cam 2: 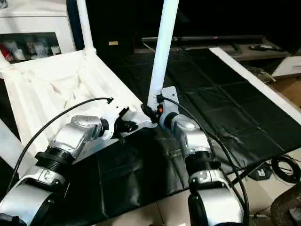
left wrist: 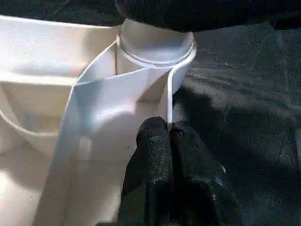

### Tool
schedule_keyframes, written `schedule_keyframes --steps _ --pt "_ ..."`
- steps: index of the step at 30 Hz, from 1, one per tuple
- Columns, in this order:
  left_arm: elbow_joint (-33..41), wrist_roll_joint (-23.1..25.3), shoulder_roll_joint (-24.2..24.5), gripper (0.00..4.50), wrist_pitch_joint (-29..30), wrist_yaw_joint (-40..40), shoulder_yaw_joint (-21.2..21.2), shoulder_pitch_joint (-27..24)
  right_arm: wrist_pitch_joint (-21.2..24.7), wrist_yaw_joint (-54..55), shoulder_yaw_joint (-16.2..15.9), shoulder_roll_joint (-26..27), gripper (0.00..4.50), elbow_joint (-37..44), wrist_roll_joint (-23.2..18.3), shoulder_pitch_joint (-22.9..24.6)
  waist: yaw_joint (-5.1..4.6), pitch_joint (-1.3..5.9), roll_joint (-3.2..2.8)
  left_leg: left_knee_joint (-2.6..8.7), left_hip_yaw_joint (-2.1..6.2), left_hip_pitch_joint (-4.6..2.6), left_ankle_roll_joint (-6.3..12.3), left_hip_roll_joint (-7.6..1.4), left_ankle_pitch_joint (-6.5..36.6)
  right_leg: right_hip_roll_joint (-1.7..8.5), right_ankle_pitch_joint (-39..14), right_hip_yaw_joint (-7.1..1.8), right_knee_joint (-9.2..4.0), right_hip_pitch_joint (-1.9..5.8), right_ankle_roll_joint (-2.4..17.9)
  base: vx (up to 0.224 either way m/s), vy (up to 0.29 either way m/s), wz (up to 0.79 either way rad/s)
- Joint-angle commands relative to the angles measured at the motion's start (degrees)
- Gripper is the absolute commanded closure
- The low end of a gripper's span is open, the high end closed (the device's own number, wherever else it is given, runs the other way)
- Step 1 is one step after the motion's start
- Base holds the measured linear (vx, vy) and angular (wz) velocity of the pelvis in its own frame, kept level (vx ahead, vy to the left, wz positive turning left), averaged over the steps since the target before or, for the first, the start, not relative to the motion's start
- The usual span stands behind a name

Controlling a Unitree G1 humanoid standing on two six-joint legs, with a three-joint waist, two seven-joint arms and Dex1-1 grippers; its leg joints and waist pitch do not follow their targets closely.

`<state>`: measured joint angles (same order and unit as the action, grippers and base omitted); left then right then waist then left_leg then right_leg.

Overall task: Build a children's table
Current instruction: Rotate leg to tighten

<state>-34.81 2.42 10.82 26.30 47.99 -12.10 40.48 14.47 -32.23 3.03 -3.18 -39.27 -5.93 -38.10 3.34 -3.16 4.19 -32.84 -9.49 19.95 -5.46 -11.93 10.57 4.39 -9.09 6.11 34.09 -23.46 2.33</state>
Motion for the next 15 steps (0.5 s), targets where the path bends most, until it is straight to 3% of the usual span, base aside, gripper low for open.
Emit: schedule_keyframes --steps 1,6,9,10,15 --pt "1.7 0.7 0.5 4.50 -4.1 3.2 -2.7 -0.1 0.7 -8.2 -6.4 0.7 1.00 -0.1 -0.3 2.0 0.35 3.78 -0.84 3.54 -0.01 0.08 2.59 -1.47 9.0 4.21 -13.9 -3.30 -4.00 3.69 9.5 0.000 0.000 0.00" --pt "2.6 0.3 3.9 4.50 -6.1 8.9 -3.4 -0.9 -0.5 -13.6 -6.4 -3.8 0.53 0.7 -0.2 3.3 0.56 3.63 -0.88 3.61 -0.01 -0.10 1.75 -1.51 11.3 4.33 -18.8 -3.40 -4.55 3.47 8.1 0.000 0.000 0.00" --pt "4.0 -0.3 7.0 4.50 -7.4 15.0 -4.4 -1.5 -1.3 -20.4 -6.2 -8.2 0.46 2.4 -1.3 4.2 0.77 3.68 -0.95 3.59 -0.01 -0.14 1.78 -1.67 11.0 4.27 -17.1 -3.42 -4.26 3.45 8.8 0.000 0.000 0.00" --pt "4.2 -0.4 7.4 4.50 -7.6 15.7 -4.5 -1.5 -1.5 -21.3 -6.2 -8.7 0.32 2.5 -1.4 4.3 0.94 3.71 -1.27 3.58 0.04 -0.21 1.85 -1.68 11.1 4.29 -16.9 -3.40 -4.23 3.47 8.9 0.000 0.000 0.00" --pt "4.4 -1.3 11.5 4.50 -12.6 23.5 -6.6 -1.8 -3.1 -31.1 -6.3 -14.7 0.04 3.1 -2.6 4.6 1.91 4.12 -0.91 3.16 -0.30 -0.14 3.32 -1.64 6.5 4.06 -7.8 -3.54 -2.91 3.71 11.5 0.000 0.000 0.00"
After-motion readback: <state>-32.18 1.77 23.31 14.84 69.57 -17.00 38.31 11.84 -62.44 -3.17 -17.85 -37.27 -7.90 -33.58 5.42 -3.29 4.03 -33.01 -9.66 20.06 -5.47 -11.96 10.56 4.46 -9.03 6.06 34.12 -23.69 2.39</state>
